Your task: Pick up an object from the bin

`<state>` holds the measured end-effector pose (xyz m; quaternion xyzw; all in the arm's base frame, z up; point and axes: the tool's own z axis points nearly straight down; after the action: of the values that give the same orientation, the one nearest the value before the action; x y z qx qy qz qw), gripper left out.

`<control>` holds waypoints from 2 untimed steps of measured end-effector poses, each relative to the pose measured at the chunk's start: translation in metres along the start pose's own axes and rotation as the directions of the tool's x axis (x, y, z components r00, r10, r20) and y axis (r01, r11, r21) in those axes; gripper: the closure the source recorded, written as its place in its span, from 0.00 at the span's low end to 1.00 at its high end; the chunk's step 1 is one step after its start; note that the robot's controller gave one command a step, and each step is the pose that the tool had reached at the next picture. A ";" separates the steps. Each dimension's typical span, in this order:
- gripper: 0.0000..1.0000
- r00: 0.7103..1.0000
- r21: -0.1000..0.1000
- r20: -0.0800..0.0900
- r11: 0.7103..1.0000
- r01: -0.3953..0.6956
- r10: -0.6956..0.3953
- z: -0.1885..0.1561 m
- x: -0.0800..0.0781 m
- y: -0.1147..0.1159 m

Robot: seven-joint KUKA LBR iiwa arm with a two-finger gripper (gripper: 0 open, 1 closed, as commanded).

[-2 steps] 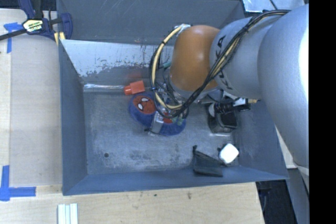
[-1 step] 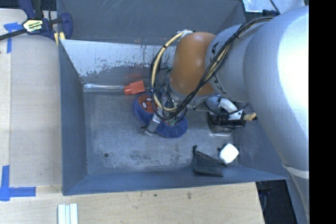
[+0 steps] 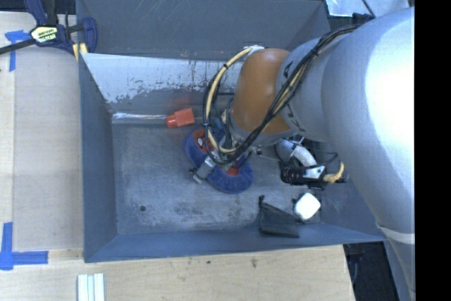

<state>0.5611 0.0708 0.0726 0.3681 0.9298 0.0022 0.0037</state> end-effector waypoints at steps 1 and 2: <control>1.00 1.000 -0.003 0.002 1.000 0.000 0.000 -0.002 0.000 0.001; 1.00 1.000 0.000 0.003 1.000 0.001 -0.001 -0.044 -0.004 0.002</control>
Offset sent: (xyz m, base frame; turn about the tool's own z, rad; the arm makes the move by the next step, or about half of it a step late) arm 0.0000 0.0000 0.0000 0.0000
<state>0.5647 0.0698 0.1165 0.3675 0.9300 0.0017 0.0050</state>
